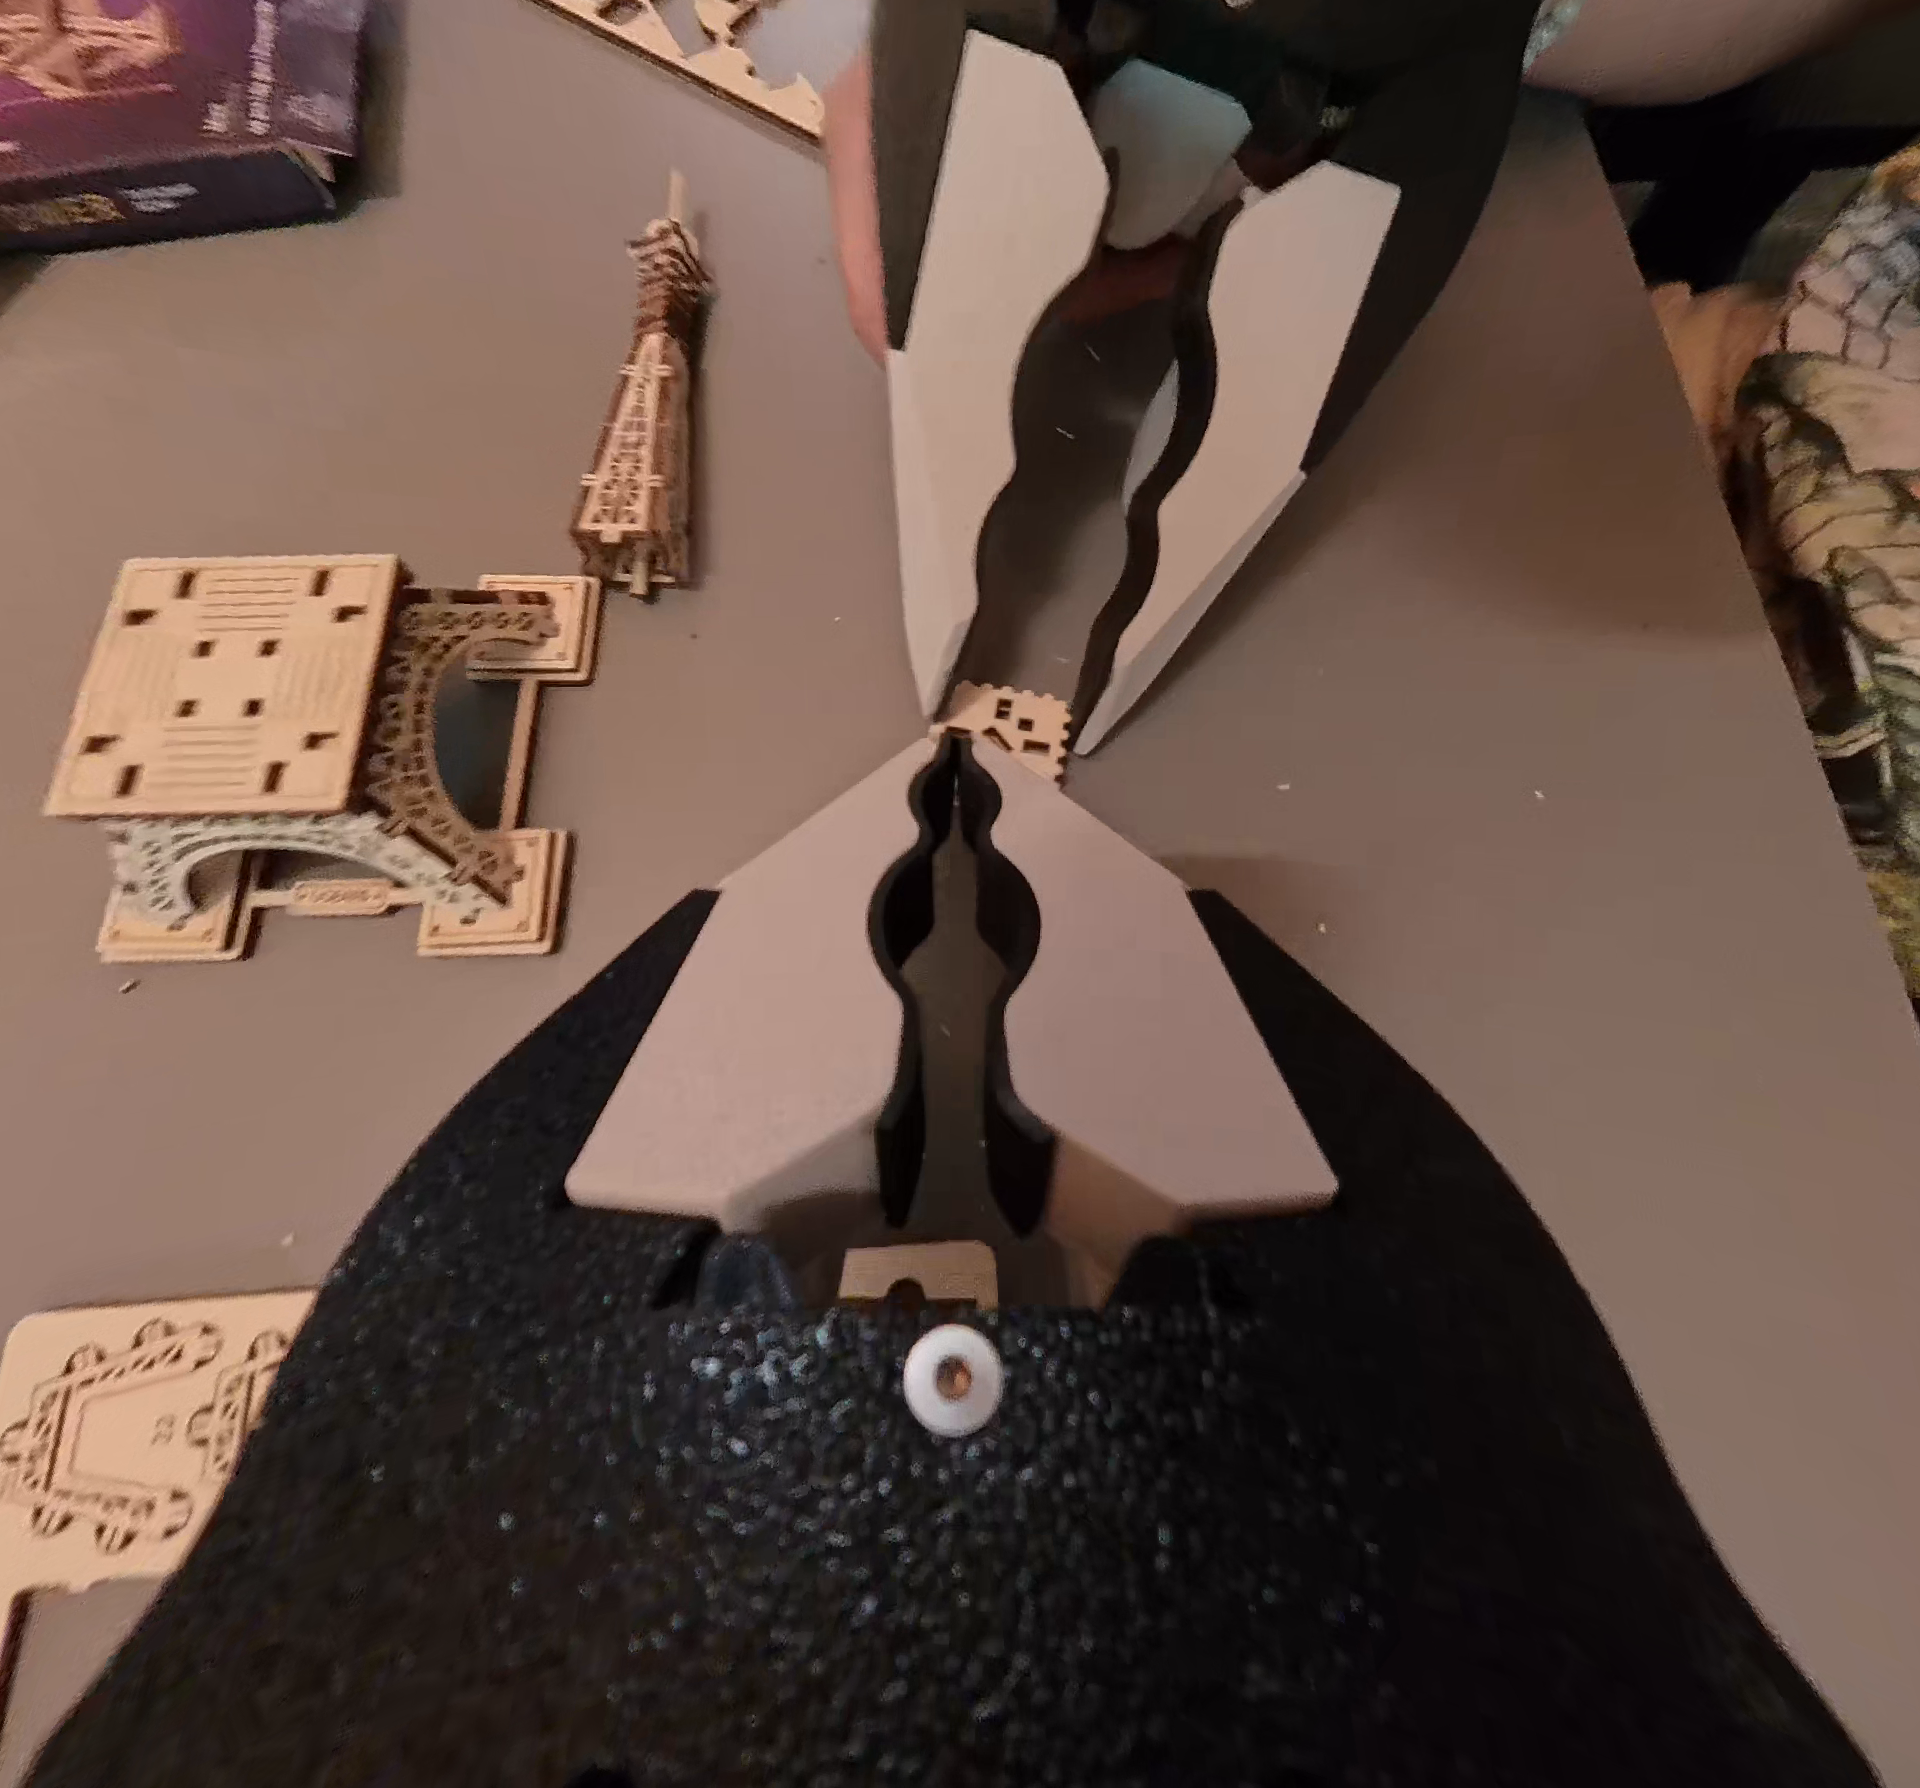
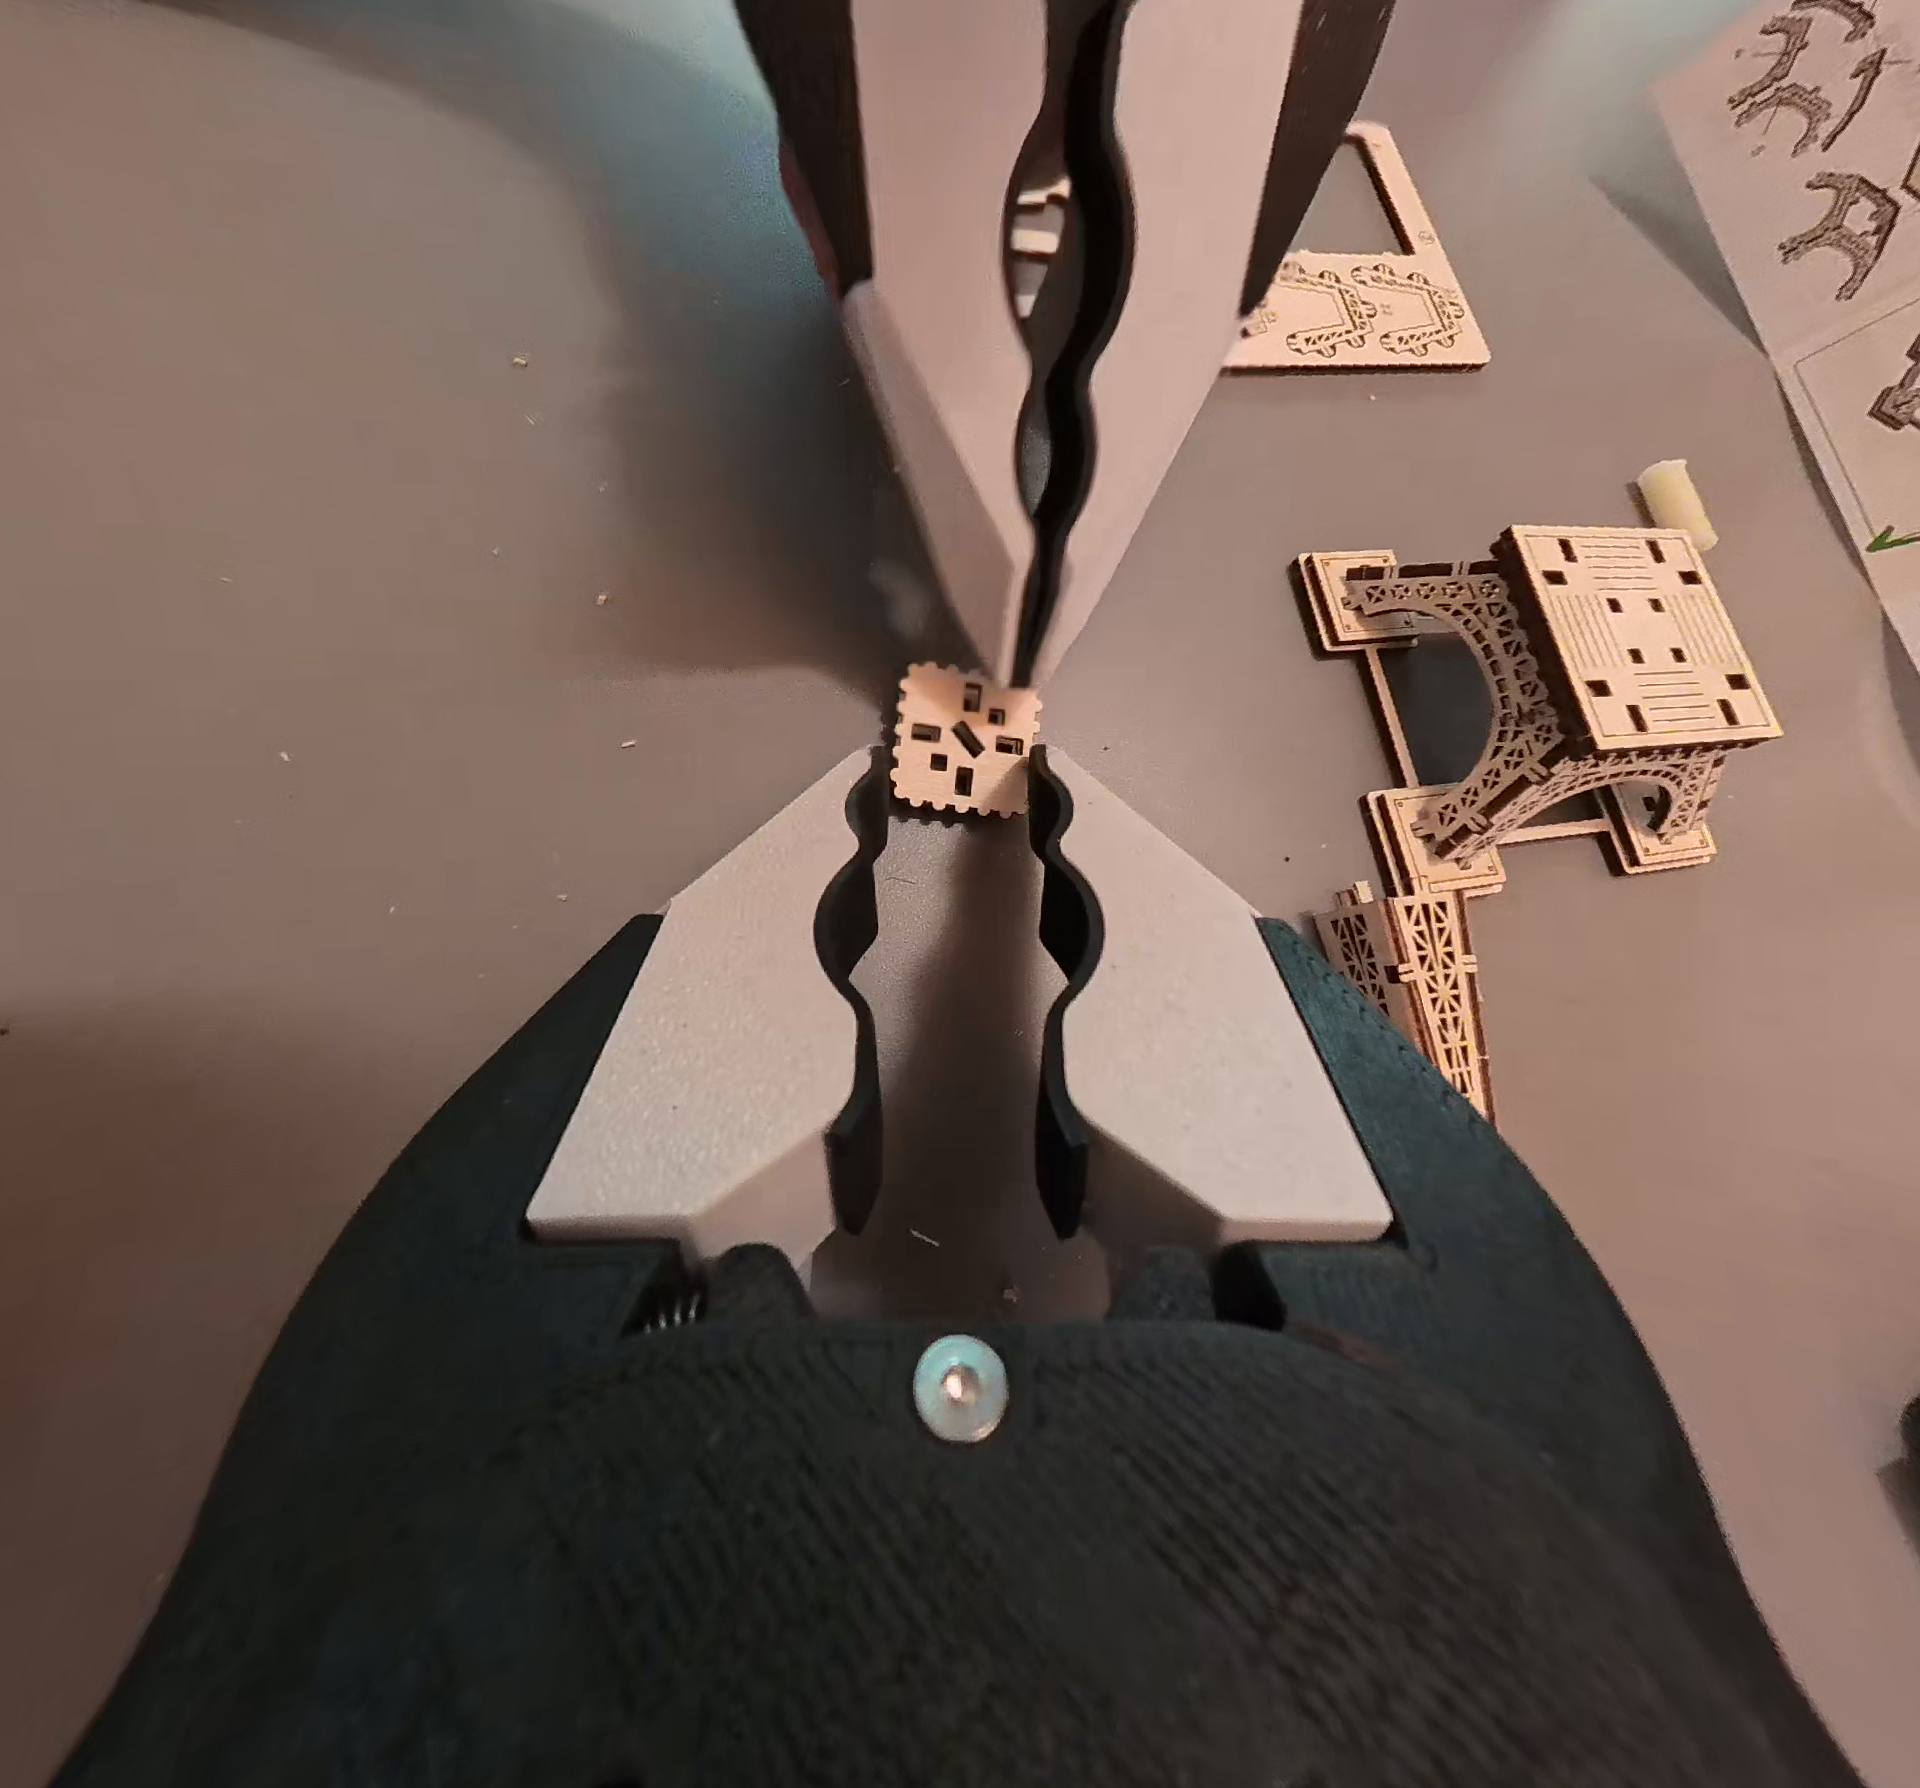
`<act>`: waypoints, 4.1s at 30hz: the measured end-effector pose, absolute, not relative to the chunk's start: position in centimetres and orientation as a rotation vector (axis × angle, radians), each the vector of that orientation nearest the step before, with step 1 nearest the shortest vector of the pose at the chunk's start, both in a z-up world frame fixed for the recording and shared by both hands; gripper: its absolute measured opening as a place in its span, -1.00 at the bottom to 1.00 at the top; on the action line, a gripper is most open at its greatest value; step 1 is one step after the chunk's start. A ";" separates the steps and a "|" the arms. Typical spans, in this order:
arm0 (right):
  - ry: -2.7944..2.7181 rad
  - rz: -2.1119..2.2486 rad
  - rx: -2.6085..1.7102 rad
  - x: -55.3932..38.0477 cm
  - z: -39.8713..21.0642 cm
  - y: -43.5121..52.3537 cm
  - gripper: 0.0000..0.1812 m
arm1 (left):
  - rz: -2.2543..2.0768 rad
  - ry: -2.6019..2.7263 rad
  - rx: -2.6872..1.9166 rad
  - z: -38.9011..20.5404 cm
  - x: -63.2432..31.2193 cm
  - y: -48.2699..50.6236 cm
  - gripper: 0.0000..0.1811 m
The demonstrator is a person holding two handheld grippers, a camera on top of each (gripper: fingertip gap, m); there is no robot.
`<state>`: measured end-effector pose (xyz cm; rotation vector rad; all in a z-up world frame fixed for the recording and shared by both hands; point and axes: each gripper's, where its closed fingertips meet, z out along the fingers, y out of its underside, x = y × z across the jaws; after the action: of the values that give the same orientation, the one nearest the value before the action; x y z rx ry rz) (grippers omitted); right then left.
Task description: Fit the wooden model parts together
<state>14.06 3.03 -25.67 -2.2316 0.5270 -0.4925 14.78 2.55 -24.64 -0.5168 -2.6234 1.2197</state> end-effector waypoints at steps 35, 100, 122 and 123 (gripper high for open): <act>0.534 -0.476 -2.175 14.0 -24.4 2.7 -0.77 | 0.940 -2.855 -0.558 -25.8 14.7 3.0 -1.00; 0.505 -0.535 -2.218 15.1 -25.3 1.8 -1.00 | 0.409 -2.919 -0.766 -26.1 16.1 1.9 -1.00; 0.411 -0.700 -2.284 15.4 -25.4 1.6 -1.00 | 0.393 -2.967 -0.702 -26.2 16.1 1.9 -1.00; 0.415 -0.697 -2.280 15.4 -25.4 1.6 -1.00 | 0.419 -2.964 -0.684 -26.1 16.1 1.9 -1.00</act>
<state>15.40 1.64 -25.39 -2.2800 0.4154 -0.6970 16.09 1.91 -26.14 -0.6844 -2.9645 0.4185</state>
